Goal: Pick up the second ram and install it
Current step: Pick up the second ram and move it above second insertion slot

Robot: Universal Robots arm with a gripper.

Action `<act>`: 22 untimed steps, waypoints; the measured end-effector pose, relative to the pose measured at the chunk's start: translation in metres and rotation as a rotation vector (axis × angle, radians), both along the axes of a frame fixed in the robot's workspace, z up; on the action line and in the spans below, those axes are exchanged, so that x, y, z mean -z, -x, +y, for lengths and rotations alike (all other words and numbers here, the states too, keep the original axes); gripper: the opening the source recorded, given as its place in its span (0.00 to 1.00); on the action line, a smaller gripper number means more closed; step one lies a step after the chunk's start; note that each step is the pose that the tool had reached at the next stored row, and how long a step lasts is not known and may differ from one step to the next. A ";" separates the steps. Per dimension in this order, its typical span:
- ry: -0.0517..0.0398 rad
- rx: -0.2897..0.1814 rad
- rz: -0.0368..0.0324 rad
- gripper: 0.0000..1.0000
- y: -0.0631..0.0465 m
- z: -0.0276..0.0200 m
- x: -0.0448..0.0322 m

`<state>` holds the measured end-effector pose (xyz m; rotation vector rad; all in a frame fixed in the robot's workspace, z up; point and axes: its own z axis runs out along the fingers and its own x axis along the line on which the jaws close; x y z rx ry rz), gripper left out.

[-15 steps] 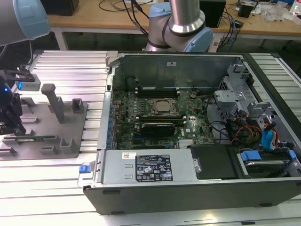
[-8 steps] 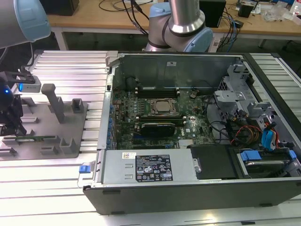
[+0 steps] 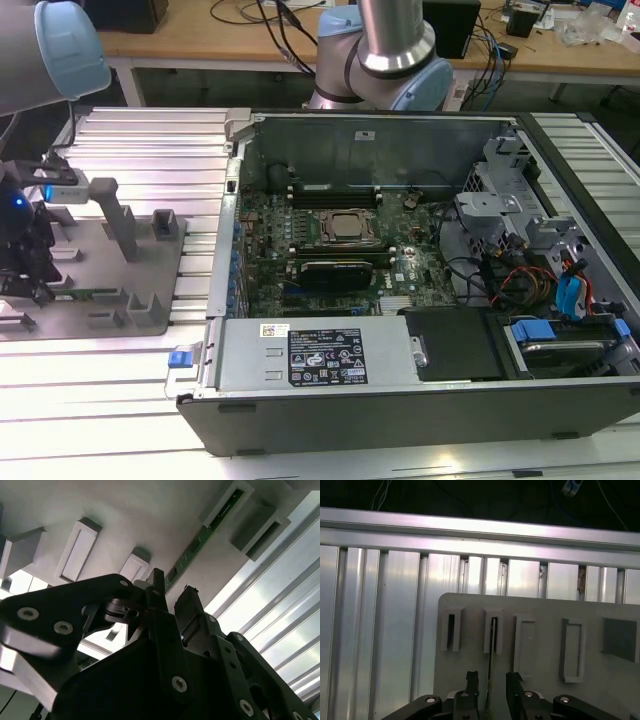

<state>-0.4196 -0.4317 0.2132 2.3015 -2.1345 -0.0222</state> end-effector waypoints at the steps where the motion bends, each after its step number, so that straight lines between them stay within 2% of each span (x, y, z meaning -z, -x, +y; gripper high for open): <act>1: 0.0001 0.000 0.0001 0.34 0.000 0.0000 0.0011; 4: 0.0000 0.000 -0.0001 0.34 0.000 0.0000 0.0054; 10: 0.0000 0.000 0.0000 0.33 0.000 0.0000 0.0056; 11: 0.0001 0.000 0.0000 0.25 0.000 0.0000 0.0056; 13: 0.0001 0.000 0.0000 0.25 0.000 0.0000 0.0056; 15: 0.0000 0.034 -0.0001 0.25 0.000 0.0001 0.0058; 22: 0.0001 0.039 0.0000 0.25 0.000 0.0000 0.0042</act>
